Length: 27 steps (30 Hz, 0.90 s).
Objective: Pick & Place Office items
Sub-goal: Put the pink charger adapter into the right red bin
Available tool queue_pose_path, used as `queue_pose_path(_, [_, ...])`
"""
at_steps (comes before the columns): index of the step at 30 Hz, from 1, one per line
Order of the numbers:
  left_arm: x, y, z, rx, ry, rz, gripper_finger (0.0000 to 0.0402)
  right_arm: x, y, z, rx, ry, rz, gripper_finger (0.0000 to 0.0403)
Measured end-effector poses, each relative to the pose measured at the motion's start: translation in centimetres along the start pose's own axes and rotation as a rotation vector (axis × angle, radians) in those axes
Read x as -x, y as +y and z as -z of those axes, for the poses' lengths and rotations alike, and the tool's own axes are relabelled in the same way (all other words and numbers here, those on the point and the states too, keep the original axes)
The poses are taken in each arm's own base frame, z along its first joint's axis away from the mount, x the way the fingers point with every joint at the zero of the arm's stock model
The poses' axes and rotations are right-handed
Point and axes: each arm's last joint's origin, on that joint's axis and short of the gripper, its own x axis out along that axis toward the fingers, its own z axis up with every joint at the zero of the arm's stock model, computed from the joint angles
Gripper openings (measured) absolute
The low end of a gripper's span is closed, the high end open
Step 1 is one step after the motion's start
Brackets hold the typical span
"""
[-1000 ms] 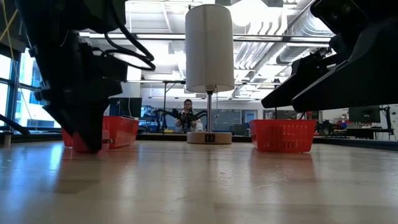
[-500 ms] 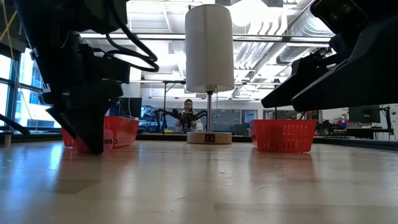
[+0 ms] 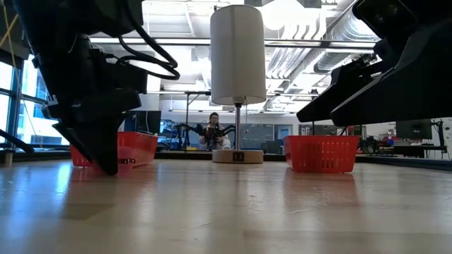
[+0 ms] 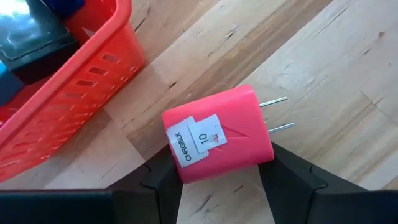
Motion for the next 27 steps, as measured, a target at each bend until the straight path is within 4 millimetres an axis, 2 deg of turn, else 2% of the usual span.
queue_pose_path(7, [1.2,-0.9,0.5,-0.021,-0.066,0.043,0.0169,0.0,0.0,-0.1,-0.008,-0.006,-0.005,0.0394])
queue_pose_path(10, [2.7,-1.5,0.5,-0.04,-0.1,0.142,0.0168,0.0,0.1,-0.2,-0.048,-0.013,-0.018,0.0394])
queue_pose_path(16, [4.9,-4.3,0.2,-0.203,-0.256,0.42,0.0168,0.0,0.1,-0.2,-0.087,-0.009,-0.029,0.0394])
queue_pose_path(22, [6.5,-5.9,0.3,-0.479,-0.439,0.545,0.0168,-0.1,0.1,-0.4,-0.355,-0.026,-0.038,0.0394])
queue_pose_path(27, [6.8,-6.0,0.8,-0.536,-0.543,0.472,0.0168,-0.6,-0.6,-0.8,-0.593,-0.015,-0.077,0.0394])
